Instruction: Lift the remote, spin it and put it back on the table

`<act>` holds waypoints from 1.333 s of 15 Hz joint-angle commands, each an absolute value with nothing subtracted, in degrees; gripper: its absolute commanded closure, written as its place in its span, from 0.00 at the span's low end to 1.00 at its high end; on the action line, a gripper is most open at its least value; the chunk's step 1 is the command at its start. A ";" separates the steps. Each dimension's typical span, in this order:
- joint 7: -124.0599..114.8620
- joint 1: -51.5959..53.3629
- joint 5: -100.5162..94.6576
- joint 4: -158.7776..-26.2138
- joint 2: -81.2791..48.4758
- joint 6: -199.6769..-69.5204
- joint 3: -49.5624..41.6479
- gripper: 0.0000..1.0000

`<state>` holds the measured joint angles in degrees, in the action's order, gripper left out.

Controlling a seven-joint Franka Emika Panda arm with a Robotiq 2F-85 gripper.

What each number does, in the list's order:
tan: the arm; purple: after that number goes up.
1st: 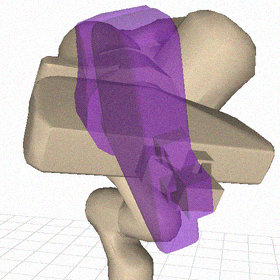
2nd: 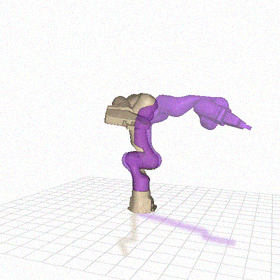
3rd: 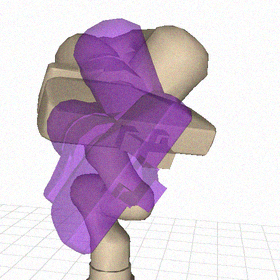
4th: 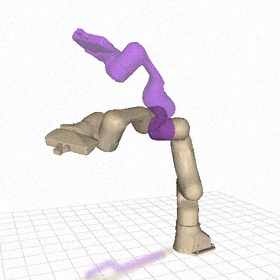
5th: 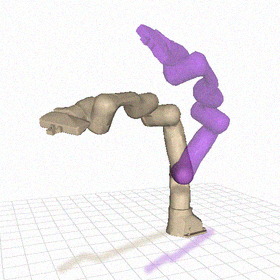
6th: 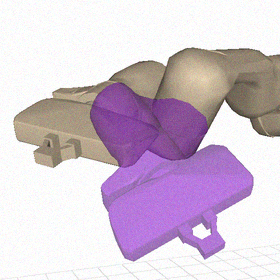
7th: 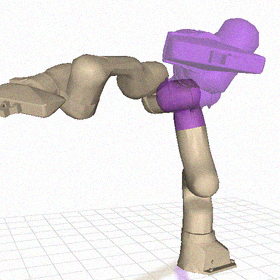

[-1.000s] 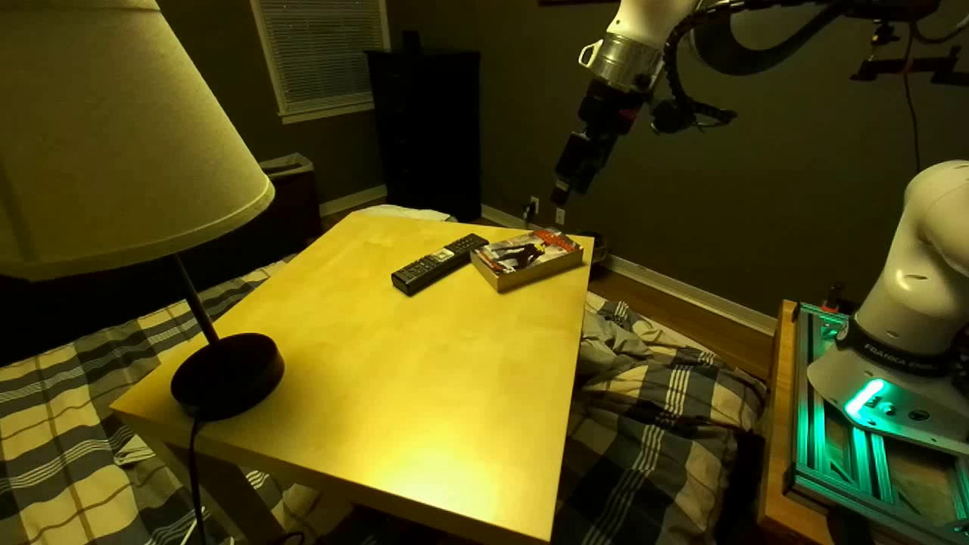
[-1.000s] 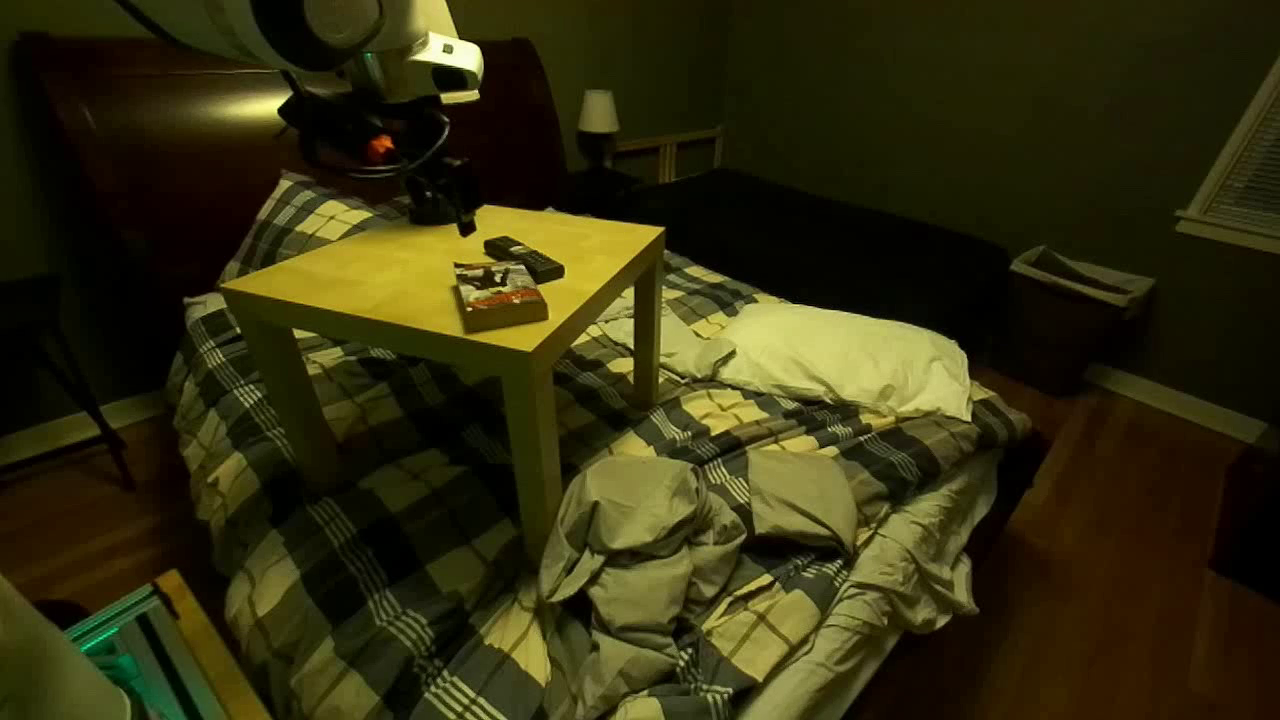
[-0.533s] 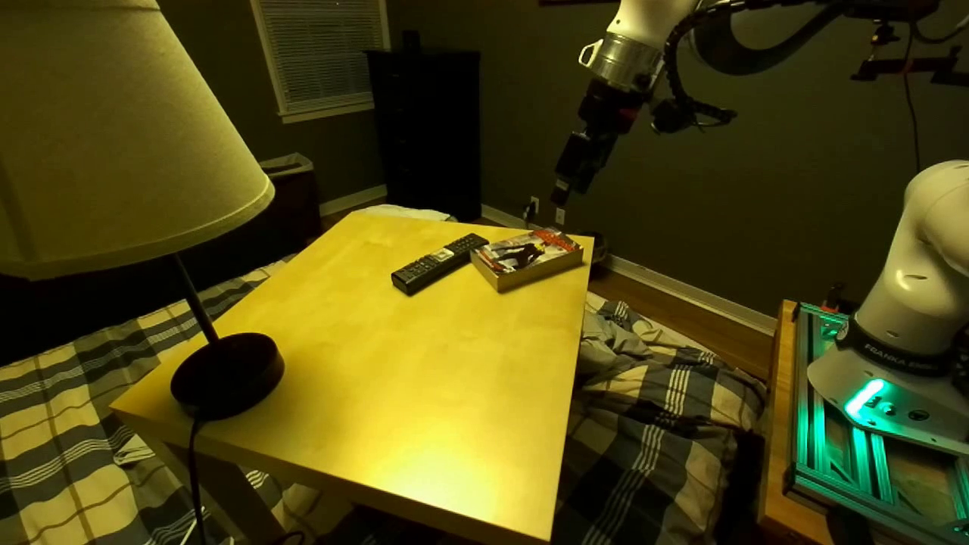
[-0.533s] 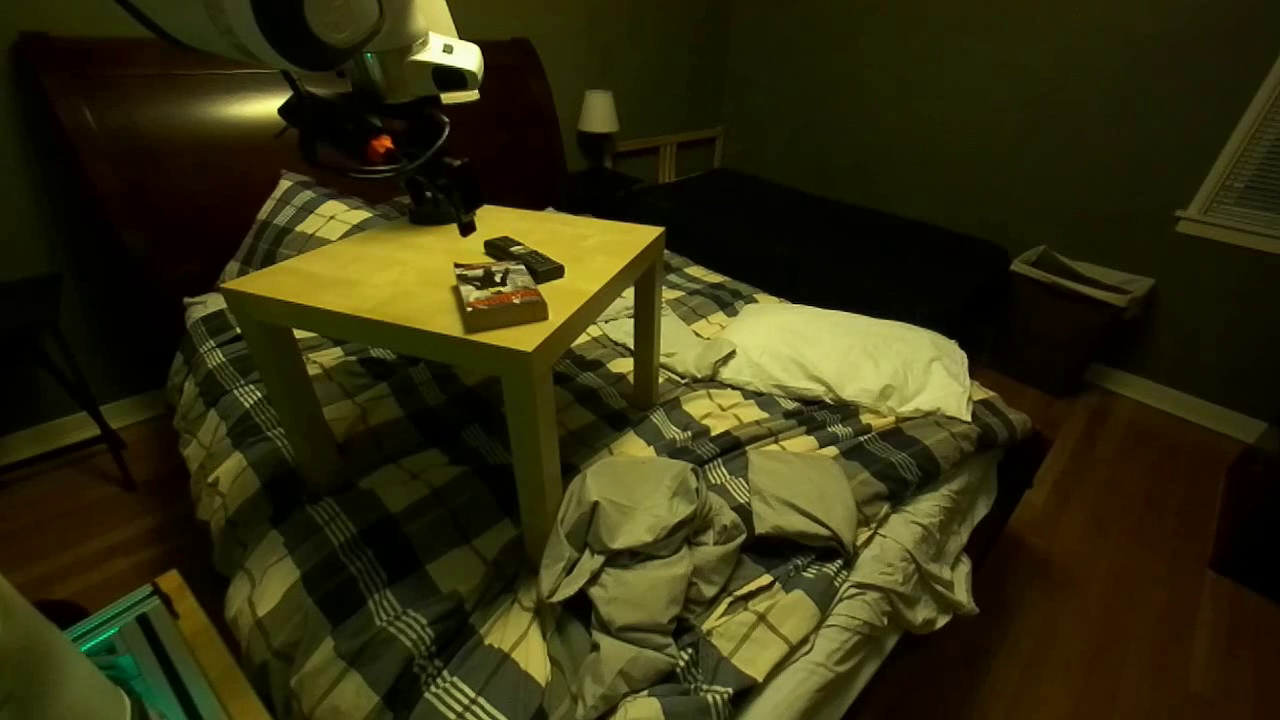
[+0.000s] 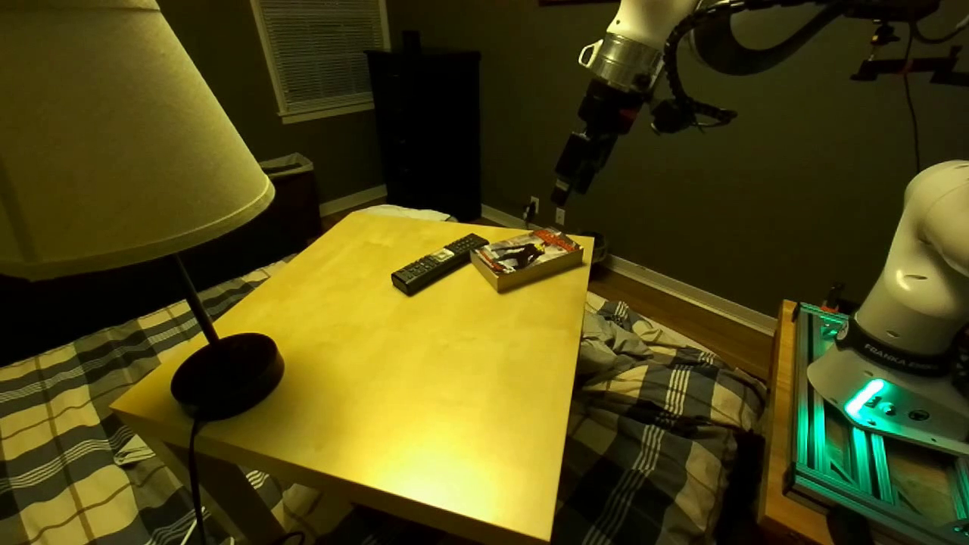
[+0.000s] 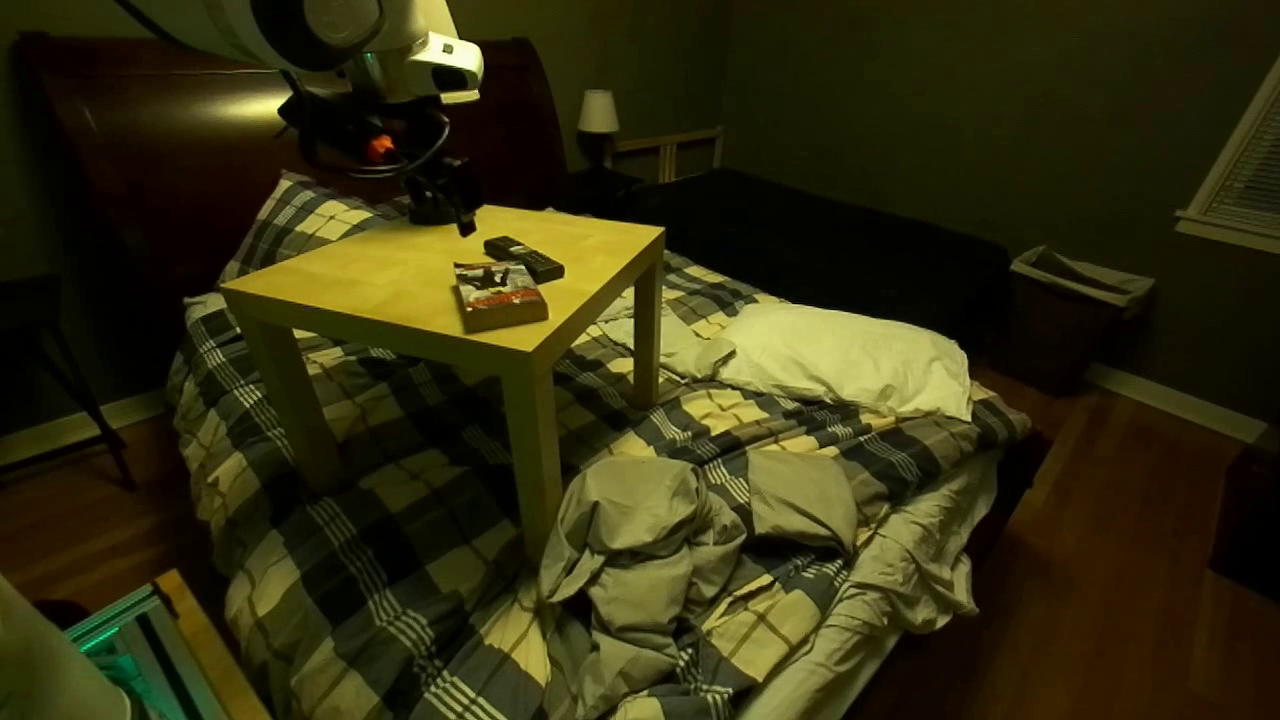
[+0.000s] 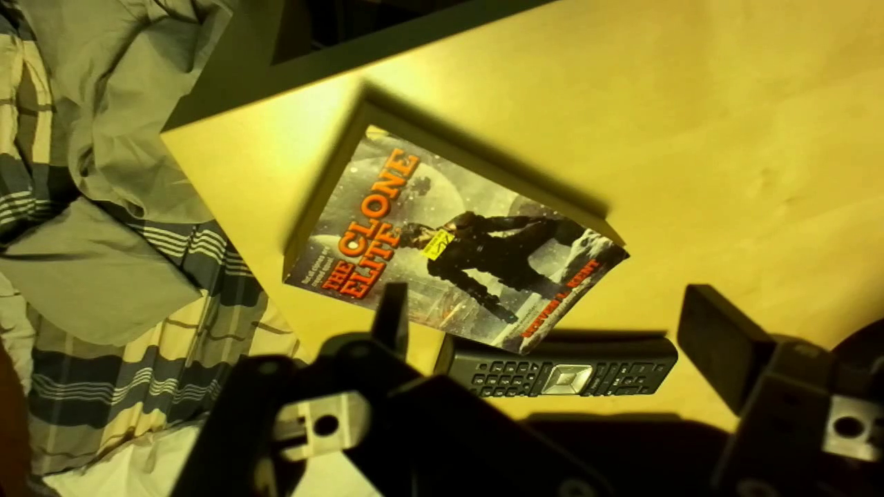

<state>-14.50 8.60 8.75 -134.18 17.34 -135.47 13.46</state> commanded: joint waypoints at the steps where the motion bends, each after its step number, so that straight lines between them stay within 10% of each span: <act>1: -14.65 9.08 8.53 -134.09 17.32 -135.33 13.00 0.00; 20: 20.20 16.14 -4.60 -91.46 -22.01 -122.22 16.32 0.00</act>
<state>14.79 15.46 -1.14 -102.43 -14.25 -129.92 16.38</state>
